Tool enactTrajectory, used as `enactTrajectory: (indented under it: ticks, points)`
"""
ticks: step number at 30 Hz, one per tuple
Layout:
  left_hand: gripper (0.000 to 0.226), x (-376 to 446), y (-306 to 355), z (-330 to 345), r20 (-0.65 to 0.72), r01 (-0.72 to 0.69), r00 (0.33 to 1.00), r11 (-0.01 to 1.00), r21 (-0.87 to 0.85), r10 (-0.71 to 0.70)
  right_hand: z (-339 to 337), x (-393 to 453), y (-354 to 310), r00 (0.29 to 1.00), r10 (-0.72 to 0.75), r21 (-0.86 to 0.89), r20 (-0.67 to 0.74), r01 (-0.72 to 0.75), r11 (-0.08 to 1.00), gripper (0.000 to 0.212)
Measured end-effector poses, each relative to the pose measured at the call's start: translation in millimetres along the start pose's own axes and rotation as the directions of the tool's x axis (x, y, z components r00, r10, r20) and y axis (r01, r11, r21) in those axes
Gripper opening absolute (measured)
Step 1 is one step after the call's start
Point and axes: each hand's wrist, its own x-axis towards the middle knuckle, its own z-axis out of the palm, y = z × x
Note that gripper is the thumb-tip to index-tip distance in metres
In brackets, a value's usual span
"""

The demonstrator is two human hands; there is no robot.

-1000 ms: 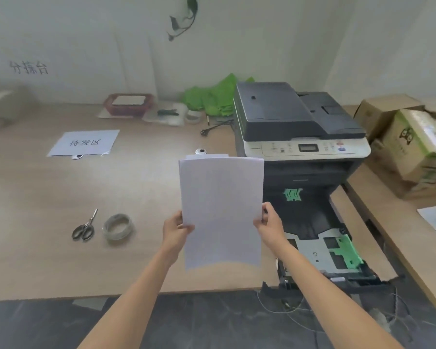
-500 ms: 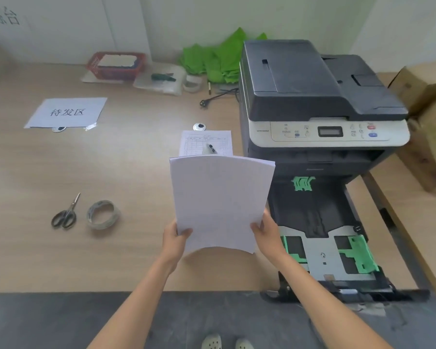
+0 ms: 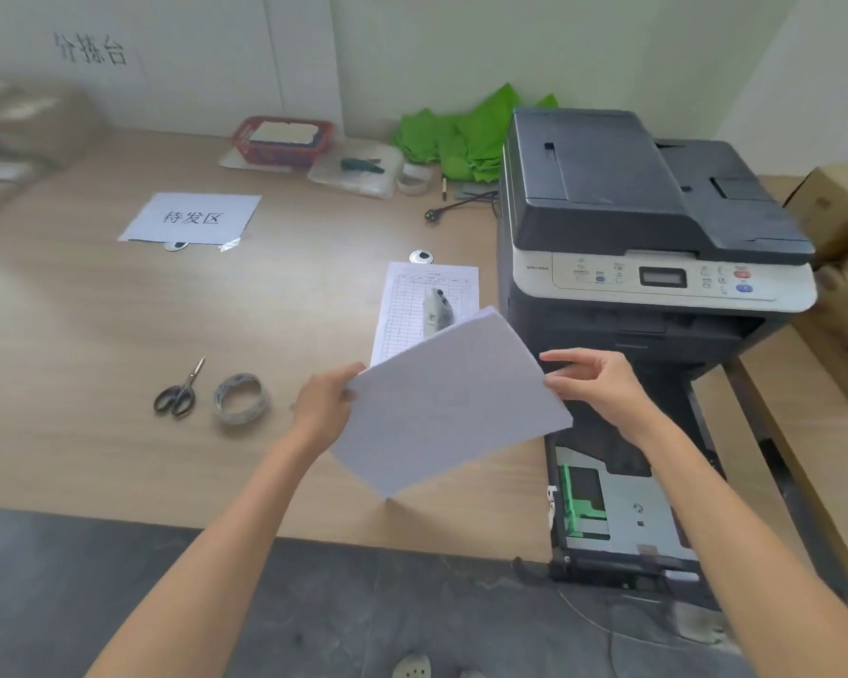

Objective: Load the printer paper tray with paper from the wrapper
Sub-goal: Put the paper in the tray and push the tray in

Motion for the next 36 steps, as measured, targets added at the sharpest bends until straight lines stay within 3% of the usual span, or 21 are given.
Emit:
enactTrajectory:
  ticks: [3, 7, 9, 11, 12, 14, 15, 17, 18, 23, 31, 36]
  points:
    - [0.037, -2.0, 14.8, -3.9, 0.042, -0.085, 0.996, 0.985, 0.148, 0.080, 18.4, 3.6, -9.2, 0.986, -0.051, -0.138, 0.160, 0.073, 0.988, 0.031]
    - [0.038, -3.5, 17.2, -7.1, 0.115, -0.126, 0.988, 0.971, 0.204, 0.104, 45.7, 4.5, -7.7, 0.992, -0.096, -0.129, 0.081, 0.106, 0.986, 0.012]
    - [0.032, -3.0, 9.5, -16.6, 0.041, -0.061, 0.997, 0.996, 0.071, 0.058, 47.7, 0.8, -2.3, 0.993, -0.094, -0.074, 0.070, 0.100, 0.992, 0.010]
    - [0.056, -6.0, -5.9, -27.4, -0.052, 0.020, 0.998, 0.966, -0.259, -0.035, 45.9, -3.2, 3.9, 0.996, -0.073, -0.029, 0.048, 0.075, 0.997, 0.012]
    - [0.070, -8.4, -16.4, -30.8, -0.050, 0.068, 0.994, 0.895, -0.441, -0.100, 44.8, -4.9, 6.7, 0.997, -0.065, -0.009, 0.030, 0.065, 0.998, 0.013]
    - [0.073, -14.0, -32.9, -28.4, 0.113, 0.202, 0.979, 0.743, -0.638, -0.170, 44.1, -8.9, 10.0, 0.998, -0.059, 0.035, 0.006, 0.058, 0.998, 0.017]
    - [0.059, -16.4, -38.0, -22.6, 0.203, 0.256, 0.966, 0.698, -0.669, -0.160, 44.8, -10.8, 11.0, 0.998, -0.057, 0.059, 0.000, 0.057, 0.997, 0.019]
    - [0.024, -18.8, -40.6, -9.9, 0.234, 0.287, 0.957, 0.656, -0.698, -0.170, 46.2, -13.6, 14.5, 0.999, -0.048, 0.095, -0.018, 0.049, 0.994, 0.019]
    - [0.020, -19.1, -38.9, -5.8, 0.202, 0.276, 0.961, 0.645, -0.712, -0.188, 46.8, -14.8, 16.4, 0.999, -0.041, 0.107, -0.030, 0.044, 0.993, 0.019]
    - [0.024, -17.0, -36.2, 3.3, 0.124, 0.239, 0.968, 0.647, -0.724, -0.219, 48.4, -18.5, 31.6, 0.999, 0.008, 0.135, -0.051, -0.001, 0.991, 0.019]
    - [0.024, -27.2, -54.4, 38.7, 0.219, 0.355, 0.934, 0.643, -0.679, -0.284, 64.0, -14.1, 69.4, 0.976, 0.203, 0.048, -0.075, -0.200, 0.979, 0.026]
    - [0.016, -14.3, -39.9, 36.6, 0.147, 0.353, 0.921, 0.614, -0.706, -0.360, 64.9, -11.3, 58.8, 0.979, 0.129, -0.073, -0.161, -0.142, 0.987, 0.022]
